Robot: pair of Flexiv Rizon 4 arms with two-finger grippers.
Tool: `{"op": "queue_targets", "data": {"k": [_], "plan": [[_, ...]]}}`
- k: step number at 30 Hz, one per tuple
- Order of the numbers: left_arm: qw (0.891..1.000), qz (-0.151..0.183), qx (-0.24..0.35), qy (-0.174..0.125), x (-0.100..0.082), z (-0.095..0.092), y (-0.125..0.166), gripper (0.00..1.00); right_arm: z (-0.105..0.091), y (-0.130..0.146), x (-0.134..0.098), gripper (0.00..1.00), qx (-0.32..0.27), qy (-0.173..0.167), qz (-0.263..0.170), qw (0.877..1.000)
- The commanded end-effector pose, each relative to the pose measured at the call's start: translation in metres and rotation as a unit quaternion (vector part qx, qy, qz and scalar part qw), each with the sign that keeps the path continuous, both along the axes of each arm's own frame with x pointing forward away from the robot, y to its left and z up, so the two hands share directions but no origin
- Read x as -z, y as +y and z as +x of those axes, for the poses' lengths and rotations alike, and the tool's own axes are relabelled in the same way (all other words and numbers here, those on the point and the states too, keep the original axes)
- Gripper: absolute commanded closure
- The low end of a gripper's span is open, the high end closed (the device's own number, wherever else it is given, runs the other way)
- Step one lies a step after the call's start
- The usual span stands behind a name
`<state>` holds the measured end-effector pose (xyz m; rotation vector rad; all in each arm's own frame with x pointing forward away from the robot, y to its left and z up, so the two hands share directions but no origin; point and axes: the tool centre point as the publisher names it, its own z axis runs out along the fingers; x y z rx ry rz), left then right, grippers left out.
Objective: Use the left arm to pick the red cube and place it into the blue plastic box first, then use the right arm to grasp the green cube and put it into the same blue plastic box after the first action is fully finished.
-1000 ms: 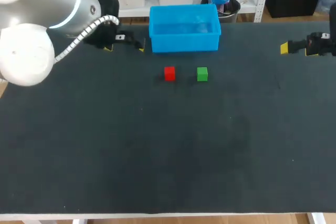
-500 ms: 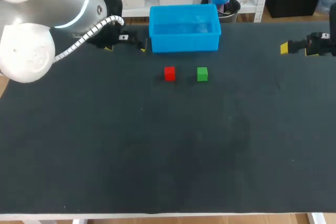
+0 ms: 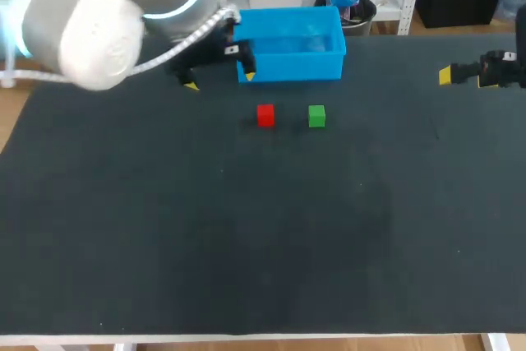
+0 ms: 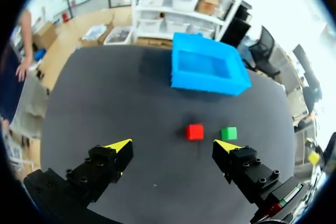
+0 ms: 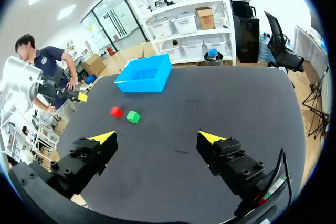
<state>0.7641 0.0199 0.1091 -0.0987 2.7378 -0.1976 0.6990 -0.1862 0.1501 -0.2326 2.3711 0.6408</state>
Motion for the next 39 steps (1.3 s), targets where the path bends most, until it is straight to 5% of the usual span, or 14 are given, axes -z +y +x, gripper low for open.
{"op": "queue_targets", "data": {"k": [1, 7, 10, 28, 39], "plan": [[0.999, 0.039, -0.020, 0.028, 0.013, 0.016, -0.023, 0.00, 0.000, 0.000, 0.000, 0.00, 0.000, 0.000, -0.001, 1.000], [0.998, 0.032, -0.027, 0.038, 0.021, 0.017, -0.030, 0.00, 0.000, 0.000, 0.000, 0.00, 0.000, 0.000, -0.001, 1.000], [1.000, 0.014, -0.002, 0.019, 0.018, 0.016, -0.032, 0.00, 0.000, 0.000, 0.000, 0.00, 0.000, 0.000, -0.001, 1.000], [1.000, 0.014, -0.002, 0.019, 0.018, 0.016, -0.032, 0.00, 0.000, 0.000, 0.000, 0.00, 0.000, 0.000, -0.001, 1.000], [0.999, 0.016, 0.003, 0.038, 0.032, 0.029, -0.056, 0.00, 0.000, 0.000, 0.000, 0.00, 0.000, 0.000, -0.001, 1.000]]}}
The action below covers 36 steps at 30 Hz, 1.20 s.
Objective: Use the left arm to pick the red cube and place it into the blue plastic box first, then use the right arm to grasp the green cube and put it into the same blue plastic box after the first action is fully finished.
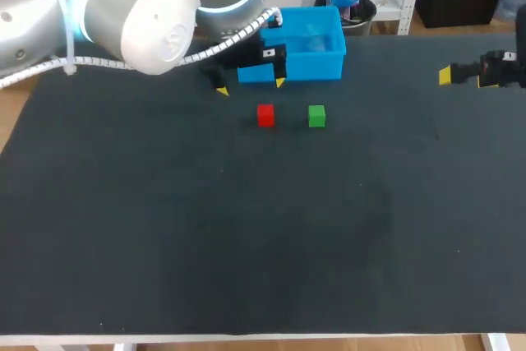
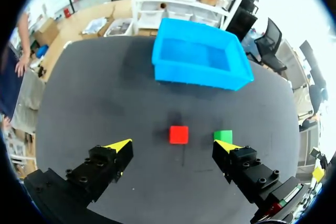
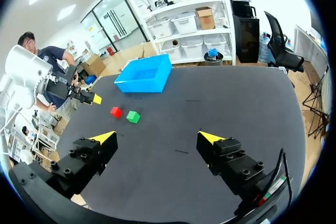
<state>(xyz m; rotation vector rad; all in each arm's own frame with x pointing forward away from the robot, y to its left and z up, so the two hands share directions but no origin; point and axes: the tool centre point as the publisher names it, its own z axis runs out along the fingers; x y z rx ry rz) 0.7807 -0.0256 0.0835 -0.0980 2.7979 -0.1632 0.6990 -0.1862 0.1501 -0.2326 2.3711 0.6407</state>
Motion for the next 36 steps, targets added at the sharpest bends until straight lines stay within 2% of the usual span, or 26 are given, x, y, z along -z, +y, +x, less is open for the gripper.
{"op": "queue_targets", "data": {"k": [1, 14, 36], "plan": [[1.000, 0.003, 0.003, 0.009, 0.008, 0.013, -0.012, 0.00, 0.000, 0.000, 0.000, 0.00, 0.000, 0.000, -0.001, 1.000], [0.999, 0.003, 0.005, 0.045, 0.030, 0.015, -0.016, 0.00, 0.000, 0.000, 0.000, 0.00, 0.000, 0.000, -0.001, 1.000], [0.997, 0.013, 0.027, 0.077, 0.074, 0.018, -0.017, 0.00, 0.000, 0.000, 0.000, 0.00, 0.000, 0.000, -0.001, 1.000]]}}
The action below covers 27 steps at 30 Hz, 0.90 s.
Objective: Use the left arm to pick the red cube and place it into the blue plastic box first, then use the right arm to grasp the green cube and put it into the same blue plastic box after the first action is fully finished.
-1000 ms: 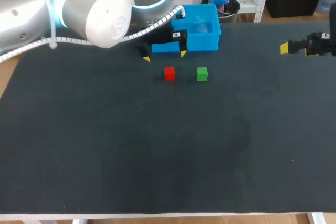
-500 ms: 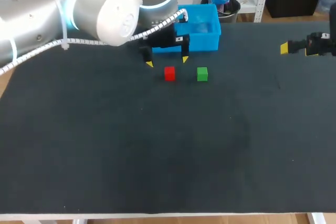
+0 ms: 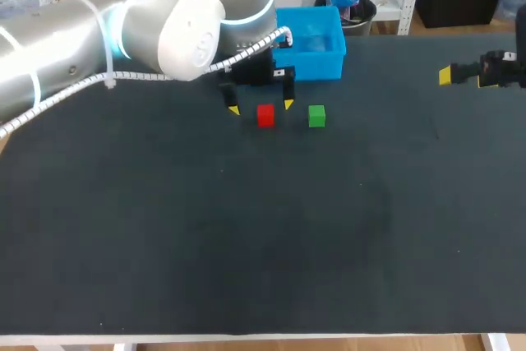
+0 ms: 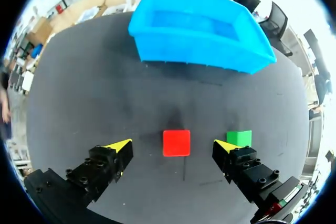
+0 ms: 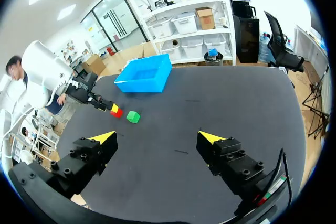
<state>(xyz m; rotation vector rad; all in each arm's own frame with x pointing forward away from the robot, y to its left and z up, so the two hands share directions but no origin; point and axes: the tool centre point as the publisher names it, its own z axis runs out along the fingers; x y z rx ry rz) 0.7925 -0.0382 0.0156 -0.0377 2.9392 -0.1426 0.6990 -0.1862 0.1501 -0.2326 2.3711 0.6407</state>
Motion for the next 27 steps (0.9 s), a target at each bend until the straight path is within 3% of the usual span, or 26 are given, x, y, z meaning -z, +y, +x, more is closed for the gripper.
{"op": "queue_targets", "data": {"k": [1, 27], "plan": [[1.000, 0.003, 0.003, 0.009, 0.009, 0.006, -0.004, 0.00, 0.000, 0.000, 0.000, 0.00, 0.000, 0.000, -0.001, 1.000], [1.000, 0.015, 0.009, 0.014, 0.024, 0.007, -0.004, 0.00, 0.000, 0.000, 0.000, 0.00, 0.000, 0.000, -0.001, 1.000]]}}
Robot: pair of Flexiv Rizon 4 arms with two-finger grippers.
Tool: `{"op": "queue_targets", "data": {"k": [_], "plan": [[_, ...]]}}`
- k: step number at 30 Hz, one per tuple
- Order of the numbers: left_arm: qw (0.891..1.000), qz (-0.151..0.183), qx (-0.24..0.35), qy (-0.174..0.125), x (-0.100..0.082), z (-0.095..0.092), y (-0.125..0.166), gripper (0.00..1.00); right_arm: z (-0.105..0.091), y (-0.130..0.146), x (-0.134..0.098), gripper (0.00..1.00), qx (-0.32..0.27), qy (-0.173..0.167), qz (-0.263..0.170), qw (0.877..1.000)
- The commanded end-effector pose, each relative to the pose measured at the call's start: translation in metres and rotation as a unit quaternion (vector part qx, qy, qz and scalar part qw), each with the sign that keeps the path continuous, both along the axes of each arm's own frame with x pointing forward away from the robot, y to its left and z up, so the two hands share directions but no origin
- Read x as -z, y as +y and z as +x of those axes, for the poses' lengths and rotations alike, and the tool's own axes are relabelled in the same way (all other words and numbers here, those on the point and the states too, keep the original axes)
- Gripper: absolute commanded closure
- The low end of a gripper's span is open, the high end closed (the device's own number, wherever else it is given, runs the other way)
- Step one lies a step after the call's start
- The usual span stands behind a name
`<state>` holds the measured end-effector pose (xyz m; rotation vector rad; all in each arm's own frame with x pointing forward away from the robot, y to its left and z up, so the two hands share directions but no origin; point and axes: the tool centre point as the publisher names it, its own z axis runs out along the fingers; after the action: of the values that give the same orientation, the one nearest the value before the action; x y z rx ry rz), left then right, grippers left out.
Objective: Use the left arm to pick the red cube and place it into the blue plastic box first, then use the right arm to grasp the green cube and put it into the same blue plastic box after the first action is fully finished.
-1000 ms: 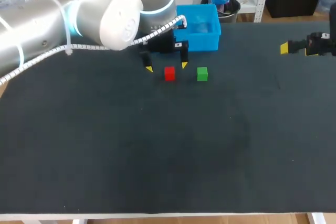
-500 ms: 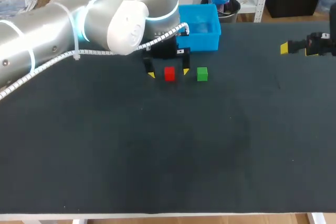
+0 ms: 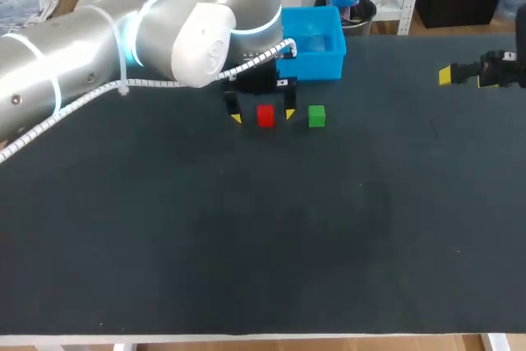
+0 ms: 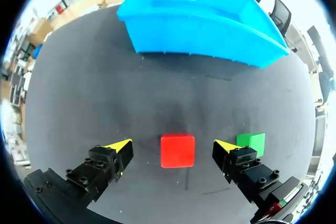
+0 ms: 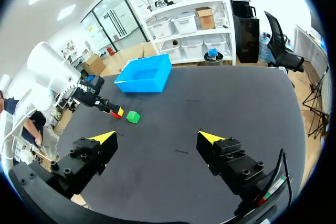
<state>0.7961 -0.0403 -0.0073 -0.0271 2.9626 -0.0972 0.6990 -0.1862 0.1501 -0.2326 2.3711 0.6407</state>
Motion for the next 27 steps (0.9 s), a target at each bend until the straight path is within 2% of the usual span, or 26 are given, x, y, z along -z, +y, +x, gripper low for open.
{"op": "queue_targets", "data": {"k": [1, 2, 3, 4, 5, 21, 27], "plan": [[1.000, 0.000, 0.007, 0.005, 0.002, 0.003, -0.003, 0.00, 0.000, 0.000, 0.000, 0.00, 0.000, 0.000, -0.001, 1.000], [1.000, 0.007, 0.006, 0.004, 0.003, 0.003, -0.003, 0.11, 0.000, 0.000, 0.000, 0.00, 0.000, 0.000, -0.001, 1.000], [1.000, 0.007, 0.004, 0.007, 0.003, 0.003, -0.003, 0.65, 0.000, 0.000, 0.000, 0.00, 0.000, 0.000, -0.001, 1.000], [1.000, 0.007, 0.002, 0.009, 0.004, 0.003, -0.003, 0.95, 0.000, 0.000, 0.000, 0.00, 0.000, 0.000, -0.001, 1.000], [1.000, 0.007, 0.001, 0.009, 0.005, 0.003, -0.003, 1.00, 0.000, 0.000, 0.000, 0.00, 0.000, 0.000, -0.001, 1.000], [1.000, 0.013, 0.008, 0.003, 0.005, -0.001, -0.004, 1.00, 0.000, 0.000, 0.000, 0.00, 0.000, 0.000, -0.001, 1.000], [1.000, 0.017, 0.016, -0.010, -0.017, -0.003, -0.004, 1.00, 0.000, 0.000, 0.000, 0.00, 0.000, 0.000, -0.001, 1.000]]}}
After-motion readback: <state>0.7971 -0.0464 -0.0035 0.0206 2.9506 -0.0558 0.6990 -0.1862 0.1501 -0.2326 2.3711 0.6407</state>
